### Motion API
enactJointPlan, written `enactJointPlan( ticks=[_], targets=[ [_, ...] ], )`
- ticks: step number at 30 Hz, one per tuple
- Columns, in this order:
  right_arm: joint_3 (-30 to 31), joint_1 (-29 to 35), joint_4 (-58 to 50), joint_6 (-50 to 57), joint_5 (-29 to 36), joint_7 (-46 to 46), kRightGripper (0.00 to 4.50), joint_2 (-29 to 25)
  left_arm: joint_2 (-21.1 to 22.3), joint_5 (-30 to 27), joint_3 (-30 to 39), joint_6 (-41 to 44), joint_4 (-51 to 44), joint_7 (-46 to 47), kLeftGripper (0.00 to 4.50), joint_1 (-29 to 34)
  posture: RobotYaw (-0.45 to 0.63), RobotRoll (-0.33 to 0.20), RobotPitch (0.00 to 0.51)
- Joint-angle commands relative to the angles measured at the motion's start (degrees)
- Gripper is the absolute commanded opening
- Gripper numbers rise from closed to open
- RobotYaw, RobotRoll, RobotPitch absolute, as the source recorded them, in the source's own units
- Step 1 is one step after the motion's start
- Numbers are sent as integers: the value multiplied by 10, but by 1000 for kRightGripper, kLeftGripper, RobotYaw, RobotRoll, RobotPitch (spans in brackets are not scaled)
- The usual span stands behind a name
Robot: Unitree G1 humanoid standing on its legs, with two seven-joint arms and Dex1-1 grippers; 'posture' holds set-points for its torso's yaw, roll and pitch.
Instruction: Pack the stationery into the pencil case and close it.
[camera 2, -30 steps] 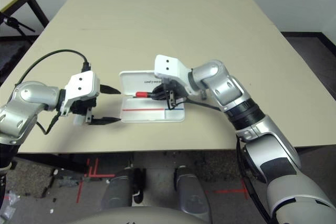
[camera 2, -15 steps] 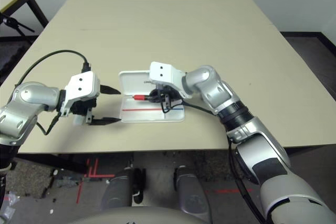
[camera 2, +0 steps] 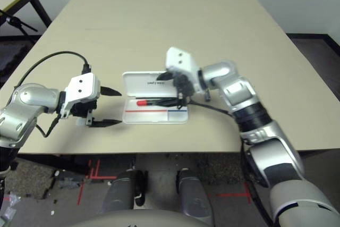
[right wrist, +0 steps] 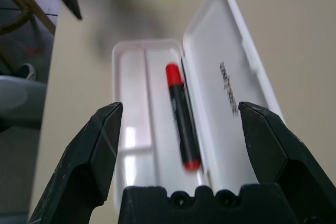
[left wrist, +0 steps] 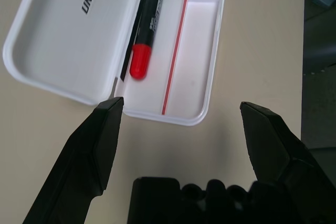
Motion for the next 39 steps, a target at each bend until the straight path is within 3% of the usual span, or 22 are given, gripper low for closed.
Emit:
enactJointPlan(
  ticks=[1, 5, 9, 17, 21, 25, 34, 39],
  targets=[
    [-46, 52, -54, 66, 64, 51, 4480, -75, 11, -9, 14, 12, -16, 4, 4500, 15, -36, 0, 80],
    [-118, 107, -123, 136, 145, 61, 4480, -143, 17, -11, 27, 23, -23, 9, 4500, 24, -46, 0, 82],
    [-160, 149, -173, 167, 192, 45, 4480, -171, 11, -6, 22, 33, -22, 22, 4500, 23, -57, 0, 82],
    [-146, 157, -182, 162, 200, 3, 4480, -158, 8, 1, 23, 29, -3, 40, 4500, 22, -55, 0, 80],
    [-136, 150, -173, 155, 196, -2, 4480, -153, 12, 14, 26, 65, 4, 74, 4500, 23, -47, 0, 80],
    [-125, 144, -165, 145, 192, -4, 4480, -150, 9, 37, 31, 182, 15, 146, 4500, 13, -41, 0, 83],
    [-108, 145, -155, 127, 183, -14, 4480, -140, -73, 70, 58, 497, 59, 341, 4500, -75, -39, 0, 89],
    [-108, 151, -147, 120, 179, -13, 4480, -146, -102, 58, 75, 564, 32, 376, 4500, -85, -49, 0, 95]
  ],
)
